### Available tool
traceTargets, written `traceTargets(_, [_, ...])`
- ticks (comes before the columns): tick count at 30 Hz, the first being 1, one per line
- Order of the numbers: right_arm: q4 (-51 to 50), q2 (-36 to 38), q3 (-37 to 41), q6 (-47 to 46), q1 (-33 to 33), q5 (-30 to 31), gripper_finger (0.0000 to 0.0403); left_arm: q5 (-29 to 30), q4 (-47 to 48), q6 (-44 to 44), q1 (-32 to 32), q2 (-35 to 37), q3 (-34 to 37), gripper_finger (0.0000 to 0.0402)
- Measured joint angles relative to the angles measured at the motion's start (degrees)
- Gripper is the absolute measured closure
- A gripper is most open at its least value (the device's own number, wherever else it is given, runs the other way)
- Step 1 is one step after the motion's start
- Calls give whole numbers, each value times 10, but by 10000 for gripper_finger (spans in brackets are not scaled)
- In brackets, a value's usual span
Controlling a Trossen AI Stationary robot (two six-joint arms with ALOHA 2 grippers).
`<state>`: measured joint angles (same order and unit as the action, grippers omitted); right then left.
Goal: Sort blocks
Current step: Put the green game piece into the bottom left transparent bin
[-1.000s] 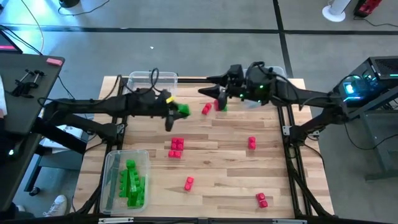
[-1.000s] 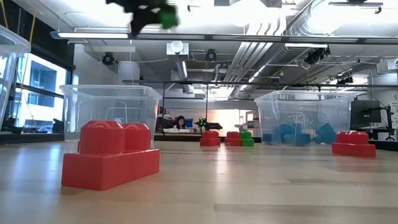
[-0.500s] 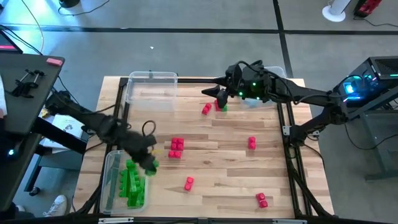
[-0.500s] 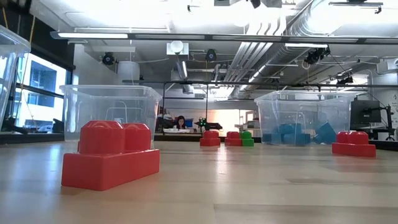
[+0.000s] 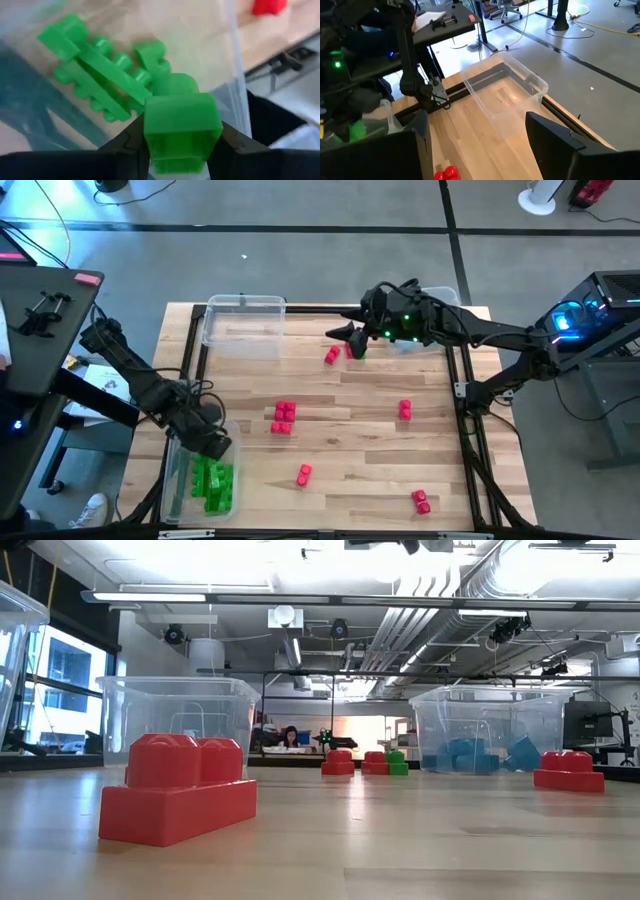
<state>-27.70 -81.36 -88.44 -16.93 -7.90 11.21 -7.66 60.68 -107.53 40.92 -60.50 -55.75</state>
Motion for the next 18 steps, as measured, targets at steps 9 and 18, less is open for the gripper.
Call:
traceTargets(9, [-19,1,0,9,0,-8,203,12,4,17,-20,18,0,148])
traceTargets(18, [-54,1,0,4,0,-36,203,223,-212,234,-123,98,0,128])
